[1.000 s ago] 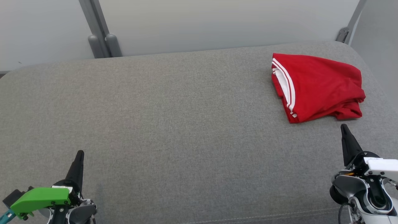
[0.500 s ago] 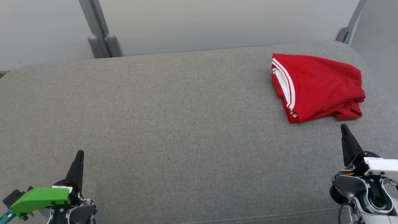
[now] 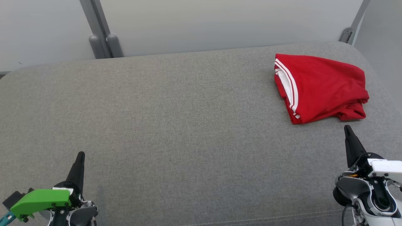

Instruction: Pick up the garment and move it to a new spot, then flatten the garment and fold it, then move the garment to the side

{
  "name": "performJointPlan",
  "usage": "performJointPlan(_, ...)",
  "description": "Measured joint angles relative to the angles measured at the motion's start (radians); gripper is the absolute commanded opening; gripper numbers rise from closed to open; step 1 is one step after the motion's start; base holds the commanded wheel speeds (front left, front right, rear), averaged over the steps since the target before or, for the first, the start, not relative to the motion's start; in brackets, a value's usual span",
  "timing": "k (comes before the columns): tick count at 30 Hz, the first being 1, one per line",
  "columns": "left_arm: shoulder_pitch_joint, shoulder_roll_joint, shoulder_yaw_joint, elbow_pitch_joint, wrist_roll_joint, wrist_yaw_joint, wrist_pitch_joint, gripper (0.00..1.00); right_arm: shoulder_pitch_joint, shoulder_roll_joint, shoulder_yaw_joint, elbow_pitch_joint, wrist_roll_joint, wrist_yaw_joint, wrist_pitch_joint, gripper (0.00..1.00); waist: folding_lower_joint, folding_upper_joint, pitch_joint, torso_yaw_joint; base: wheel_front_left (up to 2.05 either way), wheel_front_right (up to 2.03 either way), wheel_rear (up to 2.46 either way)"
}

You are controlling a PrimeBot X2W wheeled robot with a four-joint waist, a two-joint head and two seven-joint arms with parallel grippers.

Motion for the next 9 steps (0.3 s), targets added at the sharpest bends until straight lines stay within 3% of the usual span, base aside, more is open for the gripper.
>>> performJointPlan(9,0.0,0.0,0.0,0.0,0.0,0.0,0.0,0.0,0.0,0.0,-0.001,0.0,0.0,0.0,0.001,0.0,0.0,0.0001,0.0,0.0,0.0,0.0,0.0)
